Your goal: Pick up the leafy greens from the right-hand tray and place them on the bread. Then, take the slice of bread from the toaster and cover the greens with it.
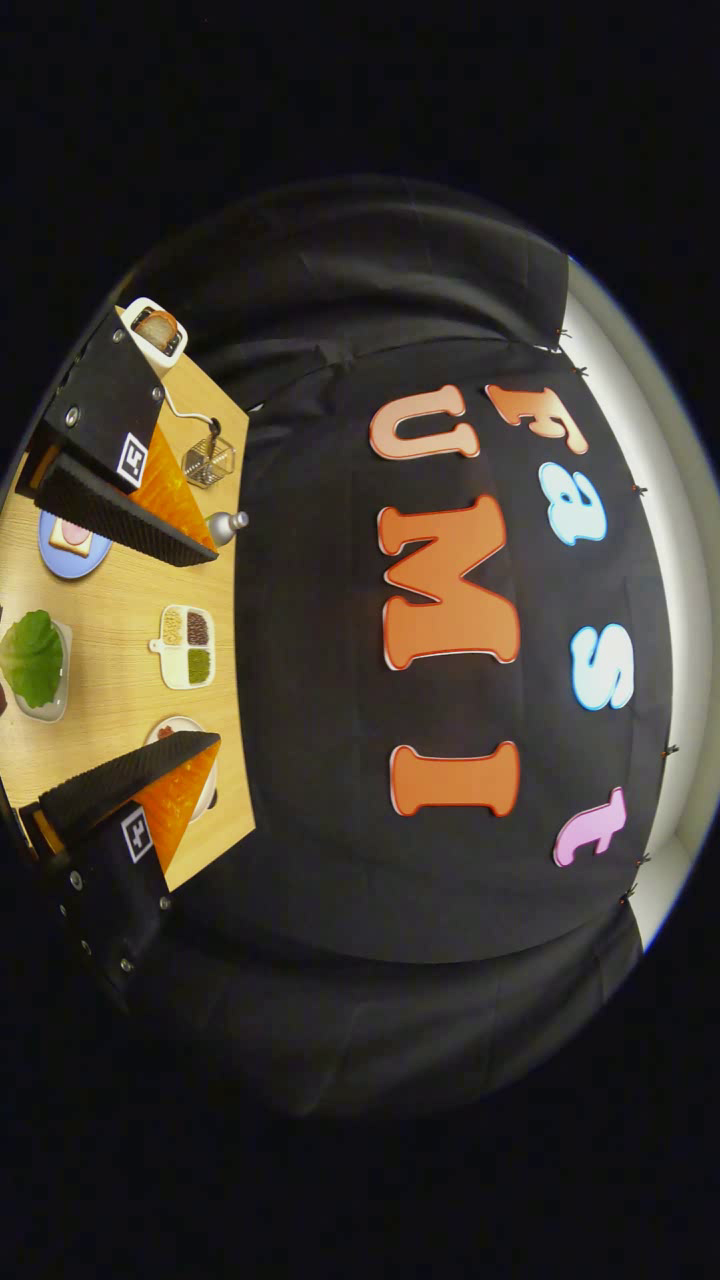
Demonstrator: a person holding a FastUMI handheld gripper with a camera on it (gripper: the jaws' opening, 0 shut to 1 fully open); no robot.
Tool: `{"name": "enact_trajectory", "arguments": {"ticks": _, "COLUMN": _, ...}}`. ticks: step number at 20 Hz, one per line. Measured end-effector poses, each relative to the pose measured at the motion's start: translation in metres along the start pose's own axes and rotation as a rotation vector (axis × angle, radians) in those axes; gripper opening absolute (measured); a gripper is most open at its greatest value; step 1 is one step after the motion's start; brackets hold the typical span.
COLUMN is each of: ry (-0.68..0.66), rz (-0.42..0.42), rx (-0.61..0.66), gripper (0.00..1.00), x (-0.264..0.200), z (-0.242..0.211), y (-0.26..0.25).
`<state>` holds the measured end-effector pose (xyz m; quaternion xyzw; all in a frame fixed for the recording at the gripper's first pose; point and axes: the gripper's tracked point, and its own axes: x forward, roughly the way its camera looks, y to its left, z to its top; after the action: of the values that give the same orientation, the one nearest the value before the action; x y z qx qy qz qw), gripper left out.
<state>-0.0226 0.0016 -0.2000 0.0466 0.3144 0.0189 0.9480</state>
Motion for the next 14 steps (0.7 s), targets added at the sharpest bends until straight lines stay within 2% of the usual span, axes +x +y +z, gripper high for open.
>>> {"name": "enact_trajectory", "arguments": {"ticks": 14, "ry": 0.553, "rz": 0.051, "rx": -0.025, "gripper": 0.98, "x": 0.027, "z": -0.171, "y": -0.003}}
